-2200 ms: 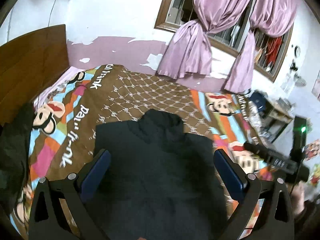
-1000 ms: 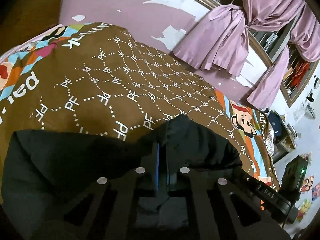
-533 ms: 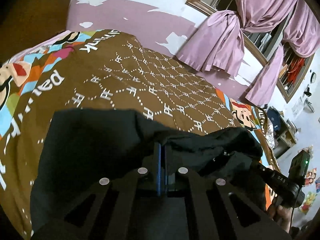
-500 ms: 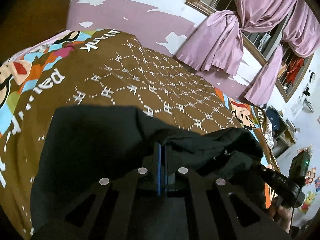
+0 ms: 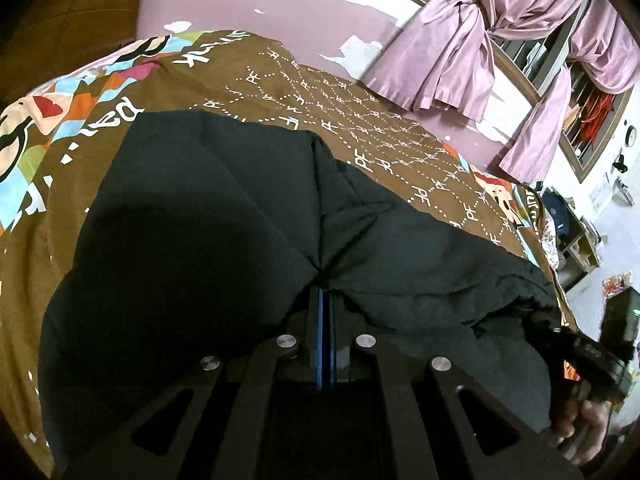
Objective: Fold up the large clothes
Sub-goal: 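Lift the hem with both tools and fold it toward the collar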
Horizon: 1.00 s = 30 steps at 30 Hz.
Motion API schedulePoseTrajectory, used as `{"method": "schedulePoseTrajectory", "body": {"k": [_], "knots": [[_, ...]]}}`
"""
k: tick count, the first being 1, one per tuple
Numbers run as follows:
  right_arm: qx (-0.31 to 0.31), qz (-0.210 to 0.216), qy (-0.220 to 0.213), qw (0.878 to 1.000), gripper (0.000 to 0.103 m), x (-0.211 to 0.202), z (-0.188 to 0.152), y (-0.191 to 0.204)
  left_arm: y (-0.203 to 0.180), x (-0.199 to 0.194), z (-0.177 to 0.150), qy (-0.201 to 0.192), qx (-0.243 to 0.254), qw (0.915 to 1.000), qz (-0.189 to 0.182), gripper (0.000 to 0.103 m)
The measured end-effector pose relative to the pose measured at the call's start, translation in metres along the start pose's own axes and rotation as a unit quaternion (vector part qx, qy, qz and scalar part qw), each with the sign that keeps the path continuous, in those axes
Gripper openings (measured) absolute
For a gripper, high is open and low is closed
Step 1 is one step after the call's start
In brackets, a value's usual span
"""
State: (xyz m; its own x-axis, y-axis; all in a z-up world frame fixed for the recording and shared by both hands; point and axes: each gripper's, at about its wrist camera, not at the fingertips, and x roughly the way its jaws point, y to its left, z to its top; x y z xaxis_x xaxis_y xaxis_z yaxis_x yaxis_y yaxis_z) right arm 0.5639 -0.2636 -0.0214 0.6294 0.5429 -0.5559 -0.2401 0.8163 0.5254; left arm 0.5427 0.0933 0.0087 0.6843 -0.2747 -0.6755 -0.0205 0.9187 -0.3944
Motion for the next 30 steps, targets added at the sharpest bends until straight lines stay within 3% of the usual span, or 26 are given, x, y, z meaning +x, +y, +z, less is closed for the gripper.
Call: {"method": "schedulePoseTrajectory", "body": {"k": [4,7,9,11,13,15,19,25,27,30], "knots": [[-0.001,0.002,-0.077,0.997,0.008,-0.039,0.010,0.012,-0.001,0.001,-0.004,0.000,0.002,1.0000,0.006,0.001],[0.002,0.010,-0.073,0.997,0.008,-0.030,0.038,0.022,-0.003,0.002,-0.005,-0.001,0.005,1.0000,0.008,0.001],[0.000,0.016,-0.045,0.999,0.008,-0.007,0.053,0.026,-0.003,0.001,-0.005,-0.002,0.004,1.0000,0.006,0.001],[0.006,0.025,0.012,1.000,0.008,0.023,0.058,0.023,-0.002,0.002,-0.005,-0.003,0.006,1.0000,0.002,0.001],[0.029,0.064,0.098,0.993,0.008,0.062,0.049,0.014,-0.002,0.000,-0.006,-0.008,0.008,0.9999,-0.004,0.001],[0.031,0.051,0.162,0.985,0.001,0.089,0.027,0.003,-0.003,-0.003,-0.006,-0.010,0.010,0.9999,-0.003,0.003],[0.062,0.087,0.180,0.978,0.000,0.097,0.013,-0.016,-0.014,-0.023,-0.012,-0.041,0.028,0.9988,0.003,0.003],[0.028,0.062,0.178,0.982,0.000,0.101,0.007,-0.009,-0.047,-0.054,-0.017,-0.115,0.100,0.9862,-0.065,0.003],[0.024,0.054,0.171,0.984,0.000,0.100,0.004,-0.007,-0.062,-0.042,-0.009,-0.089,0.114,0.9868,-0.072,0.003],[0.013,0.034,0.153,0.988,0.000,0.100,-0.001,-0.003,-0.077,0.000,0.003,0.003,0.094,0.9931,-0.070,0.003]]}}
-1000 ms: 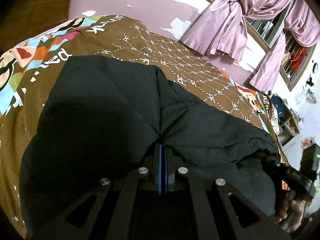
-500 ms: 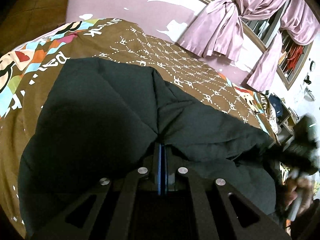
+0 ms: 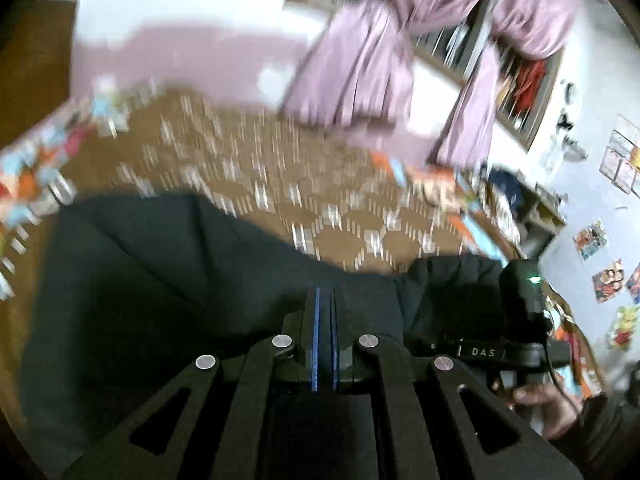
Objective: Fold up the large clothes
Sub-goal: 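Lift the hem with both tools and fold it toward the collar, then release the folded hem from both tools and pull them back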
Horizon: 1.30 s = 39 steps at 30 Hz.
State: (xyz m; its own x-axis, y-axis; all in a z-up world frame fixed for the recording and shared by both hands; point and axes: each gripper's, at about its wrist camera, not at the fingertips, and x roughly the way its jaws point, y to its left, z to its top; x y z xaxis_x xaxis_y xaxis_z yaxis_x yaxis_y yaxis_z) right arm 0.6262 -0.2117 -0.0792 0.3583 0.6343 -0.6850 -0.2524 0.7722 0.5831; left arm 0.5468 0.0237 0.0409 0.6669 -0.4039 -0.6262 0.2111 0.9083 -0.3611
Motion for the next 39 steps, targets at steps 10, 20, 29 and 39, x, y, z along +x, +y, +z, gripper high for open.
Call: {"method": "schedulePoseTrajectory", "body": {"k": [10,20,29,39], "knots": [[-0.074,-0.109,-0.111,0.985,0.006,-0.040,-0.005,0.040,0.002,0.057,-0.017,0.085,0.015,0.9942,0.064,0.001],[-0.034,-0.146,-0.038,0.988,0.000,-0.003,0.002,0.018,0.010,0.060,-0.026,0.093,0.010,0.9935,0.064,0.001],[-0.099,-0.020,-0.026,0.995,0.006,0.000,0.012,0.077,0.035,0.046,-0.031,0.055,-0.052,0.9968,-0.025,0.001],[-0.053,-0.029,0.021,0.998,0.000,0.040,-0.003,0.052,0.034,0.045,-0.027,0.066,-0.045,0.9966,-0.020,0.001]]}}
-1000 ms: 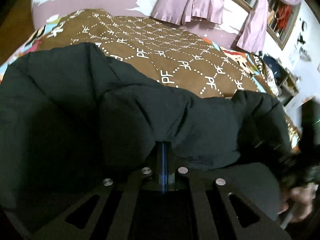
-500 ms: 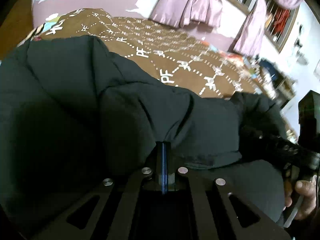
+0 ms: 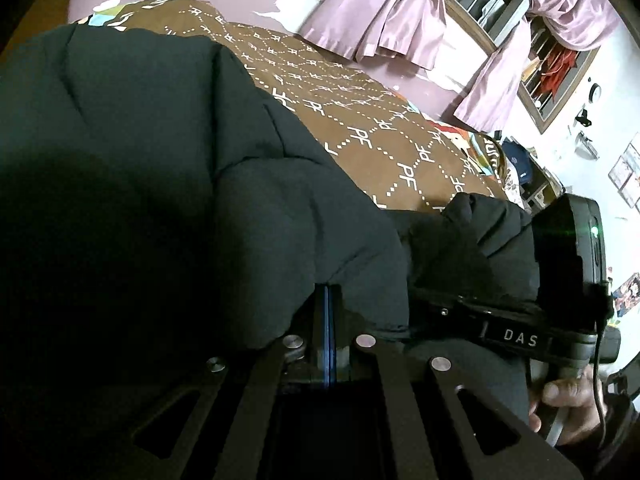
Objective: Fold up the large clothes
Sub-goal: 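Release the folded hem from both tools and pull them back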
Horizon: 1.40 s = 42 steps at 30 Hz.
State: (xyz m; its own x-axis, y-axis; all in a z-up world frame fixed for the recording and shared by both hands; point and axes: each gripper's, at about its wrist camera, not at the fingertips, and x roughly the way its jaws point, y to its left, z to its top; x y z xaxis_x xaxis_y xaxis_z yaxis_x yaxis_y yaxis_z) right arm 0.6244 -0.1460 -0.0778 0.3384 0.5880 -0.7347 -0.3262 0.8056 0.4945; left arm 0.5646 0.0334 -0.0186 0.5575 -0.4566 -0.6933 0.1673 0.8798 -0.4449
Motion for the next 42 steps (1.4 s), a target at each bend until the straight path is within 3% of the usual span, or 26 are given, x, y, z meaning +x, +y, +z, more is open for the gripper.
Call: {"method": "schedulePoseTrajectory", "body": {"k": [6,8,10,12,14,16,17,20,22,31,42], "knots": [[0.033,0.001,-0.065,0.997,0.003,-0.043,-0.012,-0.010,-0.003,-0.010,-0.002,-0.013,-0.001,0.9999,-0.008,0.001],[0.039,-0.002,-0.084,0.996,0.009,-0.057,-0.015,-0.013,-0.009,-0.015,-0.003,-0.016,0.007,0.9998,-0.002,0.005],[0.045,-0.008,-0.099,0.994,0.024,-0.066,-0.016,-0.016,-0.019,-0.022,-0.004,-0.019,0.023,0.9995,-0.006,0.023],[0.046,-0.012,-0.113,0.993,0.033,-0.077,-0.018,-0.016,-0.030,-0.028,-0.007,-0.026,0.040,0.9988,-0.011,0.059],[0.044,-0.018,-0.119,0.992,0.050,-0.088,-0.020,-0.014,-0.042,-0.037,-0.009,-0.037,0.056,0.9977,0.007,0.067],[0.040,-0.022,-0.127,0.991,0.076,-0.101,-0.023,-0.010,-0.049,-0.043,-0.011,-0.041,0.060,0.9971,0.023,0.067],[0.036,-0.026,-0.134,0.990,0.080,-0.109,-0.025,-0.007,-0.051,-0.047,-0.012,-0.044,0.061,0.9966,0.033,0.069],[0.022,-0.037,-0.144,0.989,0.088,-0.137,-0.033,-0.001,-0.056,-0.065,-0.013,-0.068,0.060,0.9937,0.066,0.099],[0.016,-0.054,-0.151,0.987,0.102,-0.149,-0.034,0.007,-0.060,-0.082,-0.015,-0.099,0.055,0.9915,0.065,0.100],[-0.029,-0.109,-0.156,0.981,0.103,-0.198,-0.059,0.048,-0.094,-0.152,-0.026,-0.122,0.067,0.9845,0.106,0.101],[-0.111,-0.121,-0.168,0.972,0.103,-0.277,-0.113,0.120,-0.151,-0.252,-0.066,-0.155,0.104,0.9738,0.130,0.101]]}}
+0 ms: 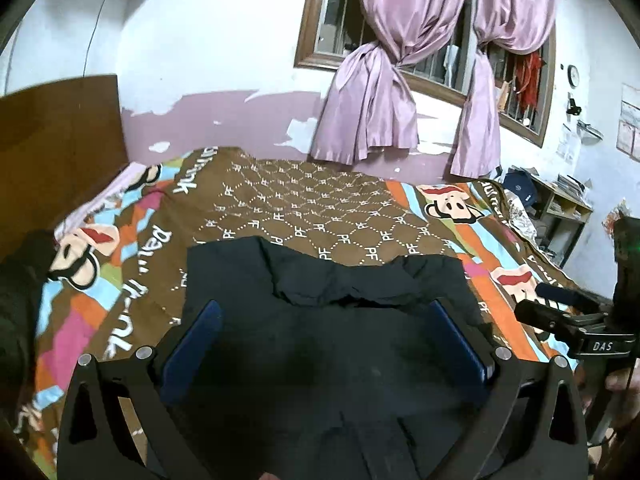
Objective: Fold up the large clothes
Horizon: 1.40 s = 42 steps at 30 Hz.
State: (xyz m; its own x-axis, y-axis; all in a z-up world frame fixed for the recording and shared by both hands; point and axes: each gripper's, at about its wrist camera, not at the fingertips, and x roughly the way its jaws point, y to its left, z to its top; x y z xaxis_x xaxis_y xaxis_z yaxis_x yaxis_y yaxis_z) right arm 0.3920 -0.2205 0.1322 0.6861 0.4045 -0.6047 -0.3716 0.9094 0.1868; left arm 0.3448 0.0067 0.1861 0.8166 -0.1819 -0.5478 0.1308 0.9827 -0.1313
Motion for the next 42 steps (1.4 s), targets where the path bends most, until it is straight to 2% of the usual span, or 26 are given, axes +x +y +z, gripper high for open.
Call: {"method": "schedulePoseTrajectory", "body": {"k": [3,9,10,13,15,24,27,31,36,42], "knots": [[-0.037,-0.002,-0.011,0.999,0.103,-0.031,-0.006,0.017,-0.003,-0.029,-0.006,-0.002,0.000,0.9999,0.015,0.101],[-0.070,0.002,-0.017,0.997,0.103,-0.076,-0.021,0.041,-0.008,-0.076,-0.027,-0.003,0.013,0.9998,0.014,0.101],[-0.072,0.004,-0.016,0.997,0.103,-0.082,-0.025,0.044,-0.010,-0.085,-0.032,-0.006,0.016,0.9996,0.020,0.101],[-0.100,0.013,-0.015,0.995,0.103,-0.100,-0.045,0.057,-0.013,-0.111,-0.055,-0.021,0.021,0.9973,0.067,0.101],[-0.129,0.010,-0.015,0.991,0.103,-0.110,-0.064,0.066,-0.013,-0.120,-0.070,-0.016,0.026,0.9965,0.078,0.101],[-0.155,0.014,0.051,0.986,0.103,-0.117,-0.132,0.078,-0.019,-0.147,-0.136,-0.001,0.062,0.9940,0.090,0.101],[-0.153,0.012,0.084,0.985,0.103,-0.109,-0.155,0.078,-0.015,-0.150,-0.160,0.016,0.063,0.9944,0.083,0.101],[-0.148,0.011,0.117,0.982,0.103,-0.103,-0.179,0.079,-0.017,-0.148,-0.194,0.061,0.084,0.9910,0.085,0.101],[-0.160,0.008,0.175,0.972,0.103,-0.091,-0.217,0.082,-0.016,-0.142,-0.236,0.106,0.096,0.9861,0.084,0.101],[-0.174,0.007,0.218,0.960,0.103,-0.082,-0.244,0.085,-0.012,-0.132,-0.285,0.163,0.110,0.9774,0.077,0.101]]}}
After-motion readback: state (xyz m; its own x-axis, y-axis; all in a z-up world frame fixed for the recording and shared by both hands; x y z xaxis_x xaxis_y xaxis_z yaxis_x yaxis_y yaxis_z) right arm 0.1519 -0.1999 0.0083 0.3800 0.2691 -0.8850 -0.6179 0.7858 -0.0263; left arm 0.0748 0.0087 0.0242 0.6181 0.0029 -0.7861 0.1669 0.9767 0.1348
